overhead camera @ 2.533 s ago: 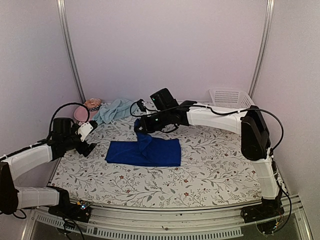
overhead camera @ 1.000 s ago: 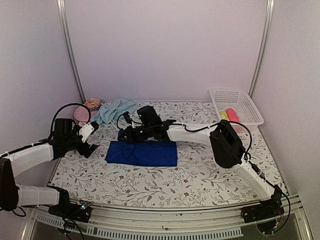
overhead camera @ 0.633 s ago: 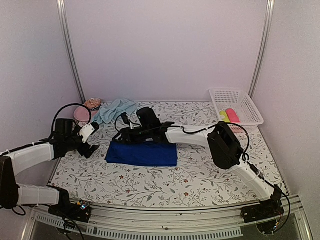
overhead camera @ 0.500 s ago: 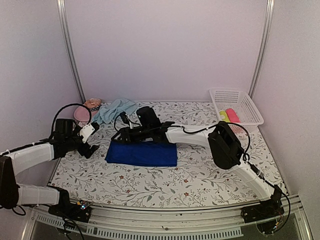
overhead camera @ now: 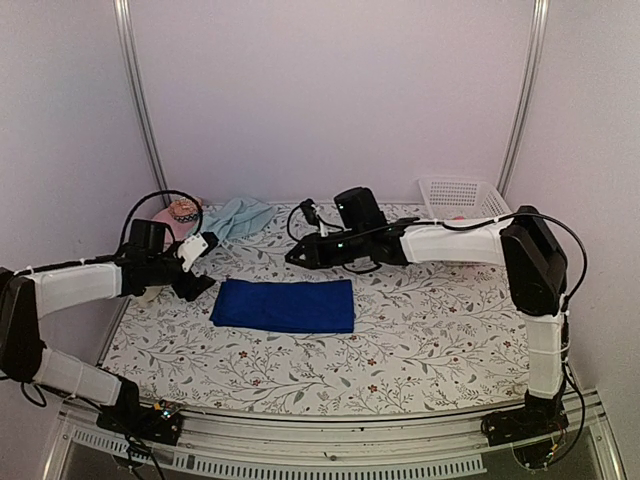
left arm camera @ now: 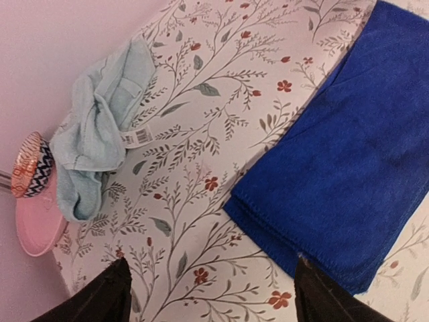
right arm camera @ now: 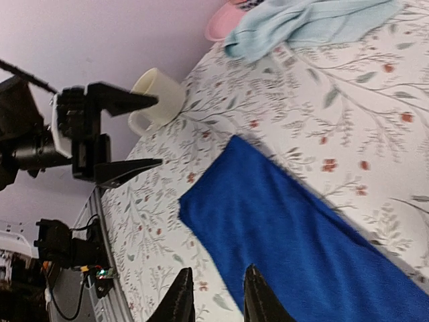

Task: Roll the towels
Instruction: Fold the towel at the center of the board, then smooth out the towel at the center of the board.

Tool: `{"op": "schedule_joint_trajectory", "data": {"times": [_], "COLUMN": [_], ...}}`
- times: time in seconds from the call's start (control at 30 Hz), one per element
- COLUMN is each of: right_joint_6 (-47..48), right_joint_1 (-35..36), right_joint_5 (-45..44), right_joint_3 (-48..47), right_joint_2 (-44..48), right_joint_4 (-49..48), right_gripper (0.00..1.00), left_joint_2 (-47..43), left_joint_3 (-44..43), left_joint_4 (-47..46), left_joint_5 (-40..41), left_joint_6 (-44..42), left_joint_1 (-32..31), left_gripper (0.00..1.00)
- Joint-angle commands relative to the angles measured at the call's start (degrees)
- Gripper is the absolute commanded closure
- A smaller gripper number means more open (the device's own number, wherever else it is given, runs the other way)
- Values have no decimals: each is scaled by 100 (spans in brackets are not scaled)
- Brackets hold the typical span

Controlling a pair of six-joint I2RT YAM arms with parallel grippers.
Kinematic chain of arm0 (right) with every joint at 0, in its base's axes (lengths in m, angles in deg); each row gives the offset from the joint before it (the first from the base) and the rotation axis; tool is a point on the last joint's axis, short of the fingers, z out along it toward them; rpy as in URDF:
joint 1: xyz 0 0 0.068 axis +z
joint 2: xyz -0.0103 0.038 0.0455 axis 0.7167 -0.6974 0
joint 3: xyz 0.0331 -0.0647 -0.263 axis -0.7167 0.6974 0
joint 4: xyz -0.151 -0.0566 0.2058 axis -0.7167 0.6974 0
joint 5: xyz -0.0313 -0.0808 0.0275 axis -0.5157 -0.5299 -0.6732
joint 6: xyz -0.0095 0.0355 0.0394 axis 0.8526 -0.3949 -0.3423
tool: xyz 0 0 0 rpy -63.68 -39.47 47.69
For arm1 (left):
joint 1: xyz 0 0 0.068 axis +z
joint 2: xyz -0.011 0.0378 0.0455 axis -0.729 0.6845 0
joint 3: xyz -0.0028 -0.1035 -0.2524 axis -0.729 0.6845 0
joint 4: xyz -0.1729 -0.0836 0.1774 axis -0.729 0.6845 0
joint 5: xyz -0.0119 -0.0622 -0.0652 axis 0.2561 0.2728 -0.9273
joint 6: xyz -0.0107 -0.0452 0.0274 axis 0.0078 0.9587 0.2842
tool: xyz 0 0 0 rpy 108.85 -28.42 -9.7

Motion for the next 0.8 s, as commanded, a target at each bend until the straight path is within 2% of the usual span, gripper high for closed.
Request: {"op": "schedule_joint_trajectory", "data": {"times": [0.0, 0.17, 0.3, 0.77], "right_joint_6": [271, 300, 240, 229], "right_joint_1": [-465, -523, -559, -712], "right_joint_5": [-700, -702, -855, -1182], "right_joint_3": [625, 454, 427, 448], "right_joint_2": [278, -176, -373, -617], "right_joint_4": [405, 702, 845, 1067], "right_gripper": [76, 87, 89, 89], "left_joint_2": [621, 1167, 1431, 2489], "left_joint_3": [-444, -851, -929, -1174], "left_joint_4": [22, 270, 262, -310], "left_joint_5": [155, 169, 278, 946], "left_joint_6": [211, 360, 397, 437], "left_joint_1": [-413, -733, -812, -841], "left_gripper": [28, 47, 60, 63]}}
